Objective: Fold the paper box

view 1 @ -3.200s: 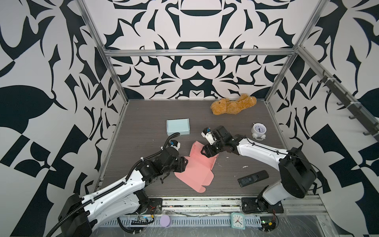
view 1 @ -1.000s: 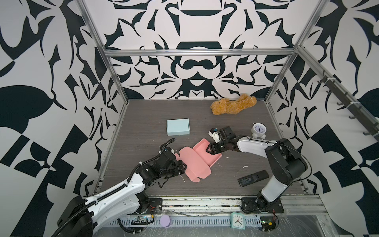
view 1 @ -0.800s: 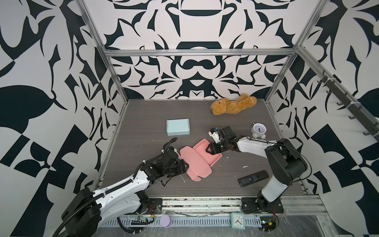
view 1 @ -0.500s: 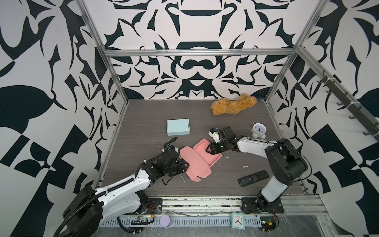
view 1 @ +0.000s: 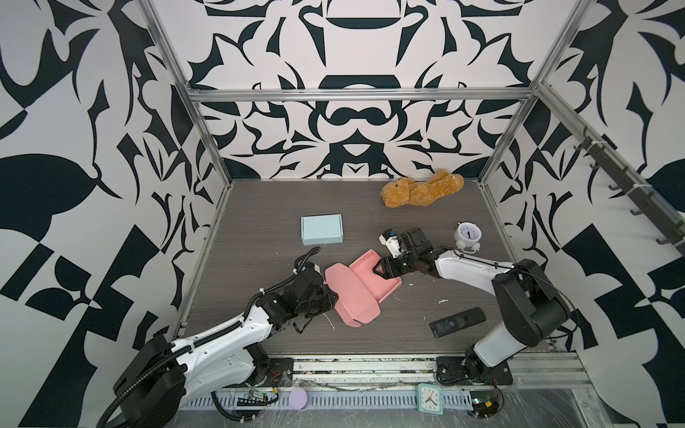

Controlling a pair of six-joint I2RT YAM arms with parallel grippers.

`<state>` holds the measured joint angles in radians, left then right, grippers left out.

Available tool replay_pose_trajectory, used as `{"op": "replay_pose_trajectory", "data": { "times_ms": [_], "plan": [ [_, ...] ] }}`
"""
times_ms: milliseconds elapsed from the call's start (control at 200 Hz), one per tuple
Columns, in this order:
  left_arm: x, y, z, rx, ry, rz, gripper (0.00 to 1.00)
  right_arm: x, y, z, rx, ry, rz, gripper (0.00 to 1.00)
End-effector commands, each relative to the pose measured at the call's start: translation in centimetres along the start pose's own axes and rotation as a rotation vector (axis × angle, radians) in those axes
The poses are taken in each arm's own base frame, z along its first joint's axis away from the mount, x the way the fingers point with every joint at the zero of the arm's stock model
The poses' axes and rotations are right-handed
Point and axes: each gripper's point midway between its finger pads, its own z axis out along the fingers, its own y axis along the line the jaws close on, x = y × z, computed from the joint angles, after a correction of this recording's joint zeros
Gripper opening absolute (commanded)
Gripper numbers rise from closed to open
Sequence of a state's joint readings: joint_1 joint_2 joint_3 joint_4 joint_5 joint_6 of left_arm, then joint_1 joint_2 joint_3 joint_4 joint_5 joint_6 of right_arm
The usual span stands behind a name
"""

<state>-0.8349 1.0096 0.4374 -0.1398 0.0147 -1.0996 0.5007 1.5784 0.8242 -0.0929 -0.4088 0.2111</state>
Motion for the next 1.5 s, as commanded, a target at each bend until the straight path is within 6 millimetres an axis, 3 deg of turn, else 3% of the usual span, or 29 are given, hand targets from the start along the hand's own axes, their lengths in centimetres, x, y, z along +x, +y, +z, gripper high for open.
{"op": "replay_pose_trajectory", "data": {
  "times_ms": [0,470,780,1075,1500],
  "plan": [
    [-1.1,-0.7,-0.6,0.007,-0.042,-0.037,0.17,-0.7,0.7,-1.1,-0.018,-0.037,-0.005,0.67],
    [-1.7,-0.4,-1.8,-0.032,-0.078,-0.034,0.05,-1.7,1.4,-4.2,0.015,-0.122,-0.043,0.72],
    [-2.7,-0.7,-5.1,-0.120,-0.085,0.095,0.00,-3.5,2.9,-8.7,0.035,-0.304,-0.139,0.73],
    [-3.8,-3.6,-9.0,-0.117,-0.042,0.333,0.00,-4.2,5.1,-10.3,-0.066,-0.418,-0.203,0.74],
    [-3.3,-8.9,-12.1,-0.090,0.184,0.667,0.00,-4.8,10.3,-12.8,-0.312,-0.576,-0.372,0.75]
  ]
}}
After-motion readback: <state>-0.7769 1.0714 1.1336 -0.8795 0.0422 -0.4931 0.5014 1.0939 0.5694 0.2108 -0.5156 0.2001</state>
